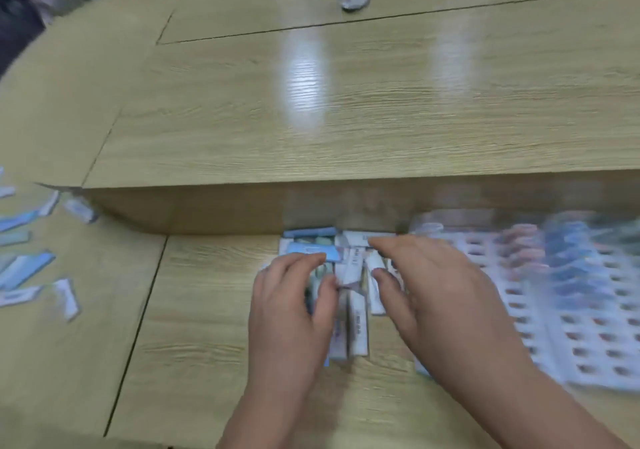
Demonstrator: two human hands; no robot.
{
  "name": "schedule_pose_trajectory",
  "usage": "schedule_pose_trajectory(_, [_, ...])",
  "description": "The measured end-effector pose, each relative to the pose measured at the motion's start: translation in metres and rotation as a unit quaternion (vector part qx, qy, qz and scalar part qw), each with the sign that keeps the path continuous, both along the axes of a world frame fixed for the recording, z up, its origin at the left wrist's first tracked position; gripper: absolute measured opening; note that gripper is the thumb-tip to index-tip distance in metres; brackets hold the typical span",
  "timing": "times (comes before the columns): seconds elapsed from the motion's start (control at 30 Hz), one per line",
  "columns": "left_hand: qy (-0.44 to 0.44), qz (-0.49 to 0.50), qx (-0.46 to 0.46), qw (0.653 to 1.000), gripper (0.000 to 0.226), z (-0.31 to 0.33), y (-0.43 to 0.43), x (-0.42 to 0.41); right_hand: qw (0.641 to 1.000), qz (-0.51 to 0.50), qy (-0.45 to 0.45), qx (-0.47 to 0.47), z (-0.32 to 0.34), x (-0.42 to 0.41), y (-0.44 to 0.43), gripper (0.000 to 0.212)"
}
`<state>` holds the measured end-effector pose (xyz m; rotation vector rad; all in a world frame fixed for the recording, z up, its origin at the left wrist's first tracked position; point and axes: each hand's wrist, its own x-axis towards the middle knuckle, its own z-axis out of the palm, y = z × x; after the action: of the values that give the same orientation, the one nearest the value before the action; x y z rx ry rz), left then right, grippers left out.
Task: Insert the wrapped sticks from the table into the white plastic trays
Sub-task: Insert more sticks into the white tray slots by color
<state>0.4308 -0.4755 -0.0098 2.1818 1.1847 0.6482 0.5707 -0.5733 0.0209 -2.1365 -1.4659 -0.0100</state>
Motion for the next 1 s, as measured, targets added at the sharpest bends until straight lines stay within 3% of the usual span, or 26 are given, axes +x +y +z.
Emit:
schedule_pose_trajectory(0.1, [0.099, -0.016, -0.004, 0.995, 0.022, -0.007, 0.018, -0.005, 0.985, -0.035, -0.046, -0.161, -0.004, -0.031, 0.034, 0.029])
schedule_pose_trajectory(0.17, [0.134, -0.055, -0.001, 0.989, 0.022, -0.007, 0.022, 0.004, 0.952, -0.061, -0.108, -0.279, -0.003, -0.037, 0.048, 0.019])
schedule_pose_trajectory(0.27, [0.173, -0.086, 0.014, 0.981, 0.028, -0.007, 0.020, 0.020, 0.926, -0.085, -0.145, -0.339, -0.011, -0.031, 0.053, 0.041])
schedule_pose_trajectory(0.43, [0.209, -0.063, 0.022, 0.976, 0.032, -0.008, 0.022, 0.022, 0.916, -0.101, -0.143, -0.361, -0.011, -0.031, 0.057, 0.030])
schedule_pose_trajectory(0.53, [0.249, -0.049, 0.024, 0.967, 0.029, -0.008, 0.026, 0.017, 0.932, -0.105, -0.089, -0.334, -0.016, -0.031, 0.059, 0.023])
schedule_pose_trajectory(0.7, [0.256, -0.020, -0.008, 0.966, 0.019, -0.003, 0.028, 0.015, 0.967, -0.107, 0.046, -0.228, -0.015, -0.026, 0.051, 0.033])
schedule_pose_trajectory(0.77, [0.215, -0.004, -0.020, 0.976, 0.010, 0.002, 0.027, 0.011, 0.976, -0.088, 0.139, -0.143, -0.005, -0.024, 0.041, 0.026])
schedule_pose_trajectory(0.87, [0.129, 0.028, -0.025, 0.991, 0.007, 0.012, 0.026, -0.001, 0.954, -0.086, 0.287, -0.028, 0.014, -0.015, 0.015, 0.026])
schedule_pose_trajectory(1.0, [0.008, 0.013, -0.057, 0.998, 0.010, 0.033, 0.016, -0.004, 0.934, -0.162, 0.313, 0.058, 0.027, 0.019, -0.036, 0.018])
